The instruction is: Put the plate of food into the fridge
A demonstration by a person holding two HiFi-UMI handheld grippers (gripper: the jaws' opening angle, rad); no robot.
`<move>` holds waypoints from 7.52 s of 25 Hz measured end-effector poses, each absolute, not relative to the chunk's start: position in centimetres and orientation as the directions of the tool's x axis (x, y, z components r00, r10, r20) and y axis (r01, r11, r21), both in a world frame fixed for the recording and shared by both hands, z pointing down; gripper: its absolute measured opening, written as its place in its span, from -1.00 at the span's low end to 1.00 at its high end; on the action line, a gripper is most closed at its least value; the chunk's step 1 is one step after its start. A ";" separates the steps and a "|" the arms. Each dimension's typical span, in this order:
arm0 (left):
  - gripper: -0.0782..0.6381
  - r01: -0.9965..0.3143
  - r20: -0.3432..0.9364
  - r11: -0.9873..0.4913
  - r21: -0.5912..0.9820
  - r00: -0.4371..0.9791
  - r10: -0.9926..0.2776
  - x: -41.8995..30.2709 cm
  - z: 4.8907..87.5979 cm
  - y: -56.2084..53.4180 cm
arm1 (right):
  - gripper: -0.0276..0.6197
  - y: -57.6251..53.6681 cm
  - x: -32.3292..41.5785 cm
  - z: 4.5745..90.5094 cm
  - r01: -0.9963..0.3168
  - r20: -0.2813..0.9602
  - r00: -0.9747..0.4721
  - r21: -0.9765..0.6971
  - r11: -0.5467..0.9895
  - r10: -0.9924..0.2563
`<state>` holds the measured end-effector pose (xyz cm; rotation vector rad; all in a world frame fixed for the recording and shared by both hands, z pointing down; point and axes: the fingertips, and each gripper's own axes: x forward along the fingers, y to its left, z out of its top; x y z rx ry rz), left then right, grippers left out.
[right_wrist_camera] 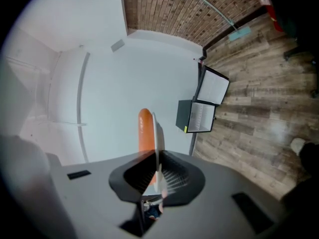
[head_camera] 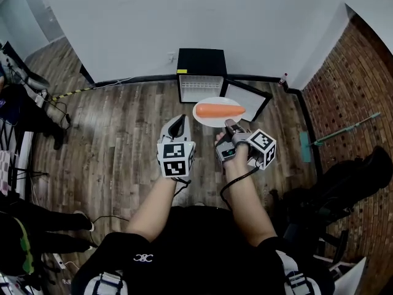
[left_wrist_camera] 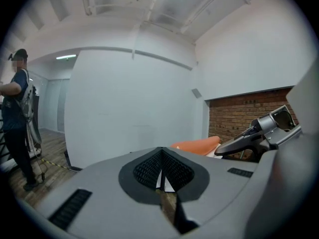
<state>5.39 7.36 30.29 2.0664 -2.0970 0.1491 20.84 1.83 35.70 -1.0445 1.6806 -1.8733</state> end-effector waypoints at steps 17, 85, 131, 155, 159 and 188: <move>-0.79 -0.996 0.245 0.032 0.081 -0.011 -0.970 2.7 34.1 0.1 | -0.79 -4.9 18.8 39.7 -0.191 0.301 -0.650 -0.953 -0.234 -0.698; -0.79 -0.959 0.519 0.173 0.224 -0.032 -0.854 -13.2 77.0 -39.5 | -0.83 -48.2 2.6 88.4 -0.318 0.452 -0.741 -0.887 -0.334 -0.496; -0.79 -0.960 0.590 0.113 0.257 0.063 -0.805 -10.8 88.7 -39.4 | -0.88 -55.3 -0.5 99.1 -0.612 0.548 -0.636 -0.787 -0.077 -0.543; -0.79 -0.967 0.417 -0.040 0.253 0.146 -0.897 -8.6 49.5 -41.7 | -0.88 -44.2 0.5 50.3 -0.739 0.319 -0.668 -0.179 0.650 -0.672; -0.79 -0.976 0.377 -0.106 0.191 0.173 -0.910 -6.7 41.4 -42.5 | -0.88 -45.9 1.5 41.4 -0.777 0.273 -0.627 -0.156 0.610 -0.729; -0.79 -0.984 0.285 -0.163 0.078 0.179 -0.942 -8.0 25.5 -41.9 | -0.88 -46.4 0.1 23.7 -0.726 0.101 -0.682 -0.212 0.654 -0.724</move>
